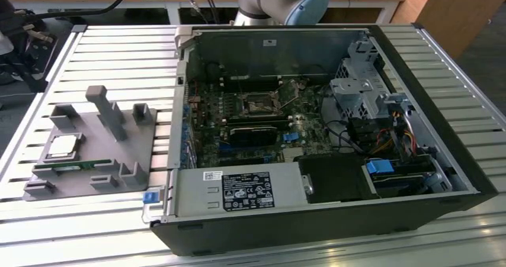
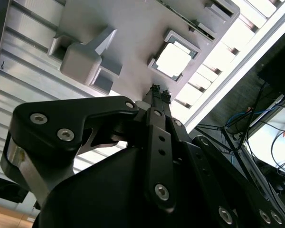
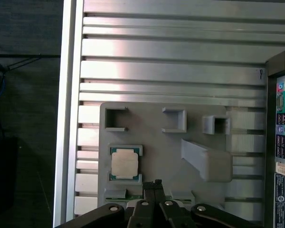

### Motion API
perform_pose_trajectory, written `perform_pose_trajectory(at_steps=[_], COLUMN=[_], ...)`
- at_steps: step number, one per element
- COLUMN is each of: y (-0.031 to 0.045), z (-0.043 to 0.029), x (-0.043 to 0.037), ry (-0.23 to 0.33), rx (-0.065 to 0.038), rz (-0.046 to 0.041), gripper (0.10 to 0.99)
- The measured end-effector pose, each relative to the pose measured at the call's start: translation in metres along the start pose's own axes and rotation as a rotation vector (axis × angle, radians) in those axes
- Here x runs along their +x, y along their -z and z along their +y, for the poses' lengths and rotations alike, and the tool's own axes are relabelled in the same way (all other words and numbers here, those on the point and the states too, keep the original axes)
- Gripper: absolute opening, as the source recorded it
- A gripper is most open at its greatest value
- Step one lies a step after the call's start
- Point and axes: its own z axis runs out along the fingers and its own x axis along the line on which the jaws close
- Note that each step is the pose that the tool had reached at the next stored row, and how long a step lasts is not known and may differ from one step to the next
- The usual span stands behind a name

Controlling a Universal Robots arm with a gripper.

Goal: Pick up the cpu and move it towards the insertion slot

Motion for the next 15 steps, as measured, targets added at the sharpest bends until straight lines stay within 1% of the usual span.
perform_pose_trajectory(at_steps=[15], y=[-0.0035], z=[-0.0001], x=[0.0018], ry=[0.0], rx=[0.0], rz=[0.0001], gripper=[0.106])
